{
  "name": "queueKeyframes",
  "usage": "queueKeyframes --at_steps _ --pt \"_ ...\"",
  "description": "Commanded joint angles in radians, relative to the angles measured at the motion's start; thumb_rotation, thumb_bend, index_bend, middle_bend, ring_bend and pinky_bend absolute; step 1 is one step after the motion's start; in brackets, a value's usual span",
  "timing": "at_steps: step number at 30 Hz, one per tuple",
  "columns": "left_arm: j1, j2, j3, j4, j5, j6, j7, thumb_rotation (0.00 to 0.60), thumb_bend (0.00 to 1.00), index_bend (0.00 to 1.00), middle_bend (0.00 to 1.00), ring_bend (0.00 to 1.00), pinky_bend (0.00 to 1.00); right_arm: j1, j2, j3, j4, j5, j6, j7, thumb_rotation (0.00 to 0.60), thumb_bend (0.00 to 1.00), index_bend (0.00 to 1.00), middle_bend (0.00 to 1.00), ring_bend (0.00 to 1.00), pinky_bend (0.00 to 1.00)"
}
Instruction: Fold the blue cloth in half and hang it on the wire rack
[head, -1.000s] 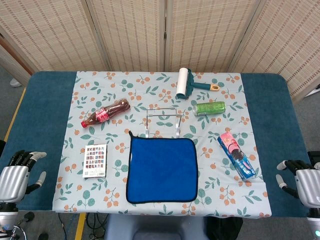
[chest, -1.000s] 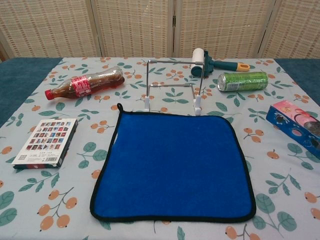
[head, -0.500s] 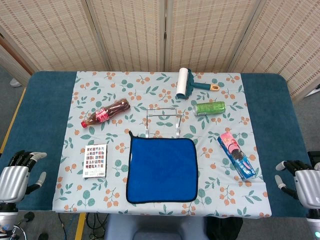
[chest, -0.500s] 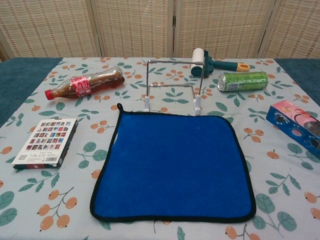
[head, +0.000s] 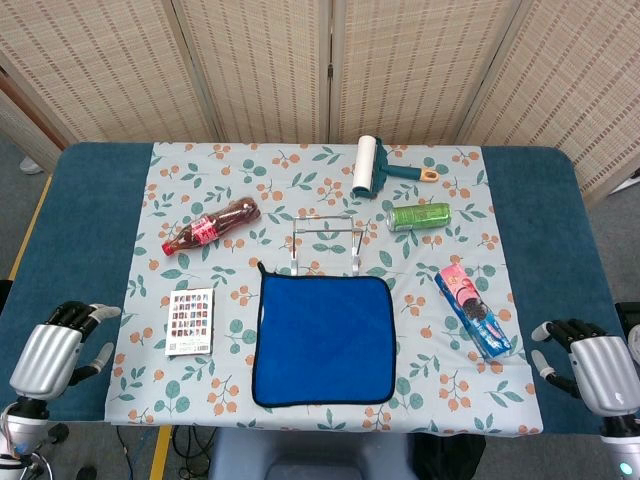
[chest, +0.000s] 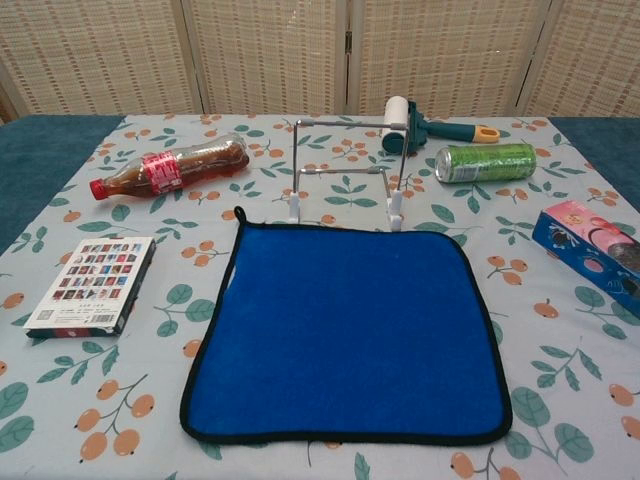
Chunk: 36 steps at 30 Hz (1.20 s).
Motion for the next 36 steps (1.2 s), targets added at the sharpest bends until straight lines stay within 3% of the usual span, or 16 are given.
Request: queueKeyframes --at_steps 1,4,11,15,18,22,36 --pt "-0.029 0.001 0.013 0.008 0.041 -0.028 -0.014 0.600 0.36 0.31 0.48 0.41 0.42 0.011 0.008 -0.004 -0.014 -0.023 -0.004 -0.005 0.600 0.33 0.48 0.53 0.43 0.51" --pt "-0.063 0.000 0.029 0.015 0.095 -0.056 -0.047 0.600 0.36 0.32 0.57 0.49 0.59 0.027 0.014 -0.014 -0.029 -0.055 -0.019 -0.014 0.600 0.33 0.48 0.55 0.46 0.53" --pt "-0.148 -0.043 0.057 0.041 0.222 -0.122 -0.021 0.600 0.33 0.36 0.73 0.62 0.83 0.082 -0.006 -0.040 -0.058 -0.112 -0.103 -0.040 0.600 0.33 0.48 0.61 0.54 0.62" --pt "-0.203 -0.077 0.071 0.049 0.289 -0.161 -0.011 0.600 0.33 0.37 0.79 0.67 0.88 0.119 -0.017 -0.048 -0.075 -0.148 -0.148 -0.056 0.600 0.33 0.48 0.68 0.63 0.71" --pt "-0.236 -0.105 0.077 0.059 0.316 -0.188 -0.011 0.600 0.33 0.38 0.83 0.70 0.90 0.143 -0.022 -0.056 -0.084 -0.167 -0.180 -0.065 0.600 0.33 0.48 0.76 0.71 0.84" --pt "-0.287 -0.141 0.088 0.067 0.346 -0.243 -0.001 0.600 0.33 0.38 0.88 0.75 0.92 0.176 -0.029 -0.075 -0.097 -0.184 -0.242 -0.084 0.600 0.33 0.48 0.84 0.78 0.91" --pt "-0.394 -0.273 0.123 0.092 0.332 -0.403 0.046 0.600 0.33 0.38 0.98 0.84 0.94 0.229 -0.071 -0.124 -0.114 -0.196 -0.342 -0.108 0.600 0.33 0.48 0.88 0.84 0.93"
